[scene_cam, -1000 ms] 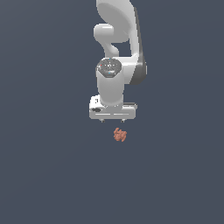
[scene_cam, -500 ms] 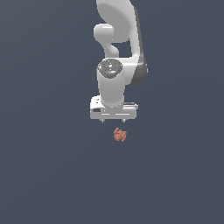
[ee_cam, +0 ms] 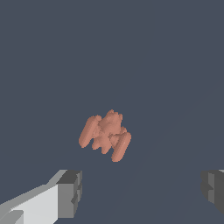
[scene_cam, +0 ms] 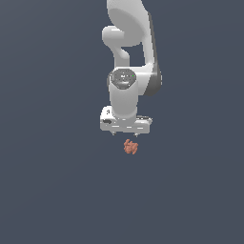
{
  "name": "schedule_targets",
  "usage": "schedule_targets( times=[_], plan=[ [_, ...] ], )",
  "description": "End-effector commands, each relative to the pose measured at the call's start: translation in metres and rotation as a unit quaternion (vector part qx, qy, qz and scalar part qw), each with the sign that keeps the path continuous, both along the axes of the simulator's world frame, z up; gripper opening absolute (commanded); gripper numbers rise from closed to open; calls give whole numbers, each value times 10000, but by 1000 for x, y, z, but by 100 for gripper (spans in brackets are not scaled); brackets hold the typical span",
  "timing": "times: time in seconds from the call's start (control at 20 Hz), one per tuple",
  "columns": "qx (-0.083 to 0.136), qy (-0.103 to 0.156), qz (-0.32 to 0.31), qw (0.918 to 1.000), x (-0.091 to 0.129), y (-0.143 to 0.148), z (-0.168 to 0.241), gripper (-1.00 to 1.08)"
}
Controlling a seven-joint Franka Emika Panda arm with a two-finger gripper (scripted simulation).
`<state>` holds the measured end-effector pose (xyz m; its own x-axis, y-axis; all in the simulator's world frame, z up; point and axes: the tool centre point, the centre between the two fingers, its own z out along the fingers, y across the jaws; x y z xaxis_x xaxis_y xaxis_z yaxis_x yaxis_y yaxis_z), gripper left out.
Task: Pick up the object and move it to a goal position.
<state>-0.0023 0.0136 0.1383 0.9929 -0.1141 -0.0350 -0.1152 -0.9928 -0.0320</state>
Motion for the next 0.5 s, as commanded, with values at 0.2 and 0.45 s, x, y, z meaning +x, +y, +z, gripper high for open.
schedule_targets(
  times=[0.2, 0.45],
  plan=[
    [-60, -20, -622, 9980, 5, 8, -14, 100],
    [-116, -47, -1200, 9927, 10, 15, -26, 100]
  ],
)
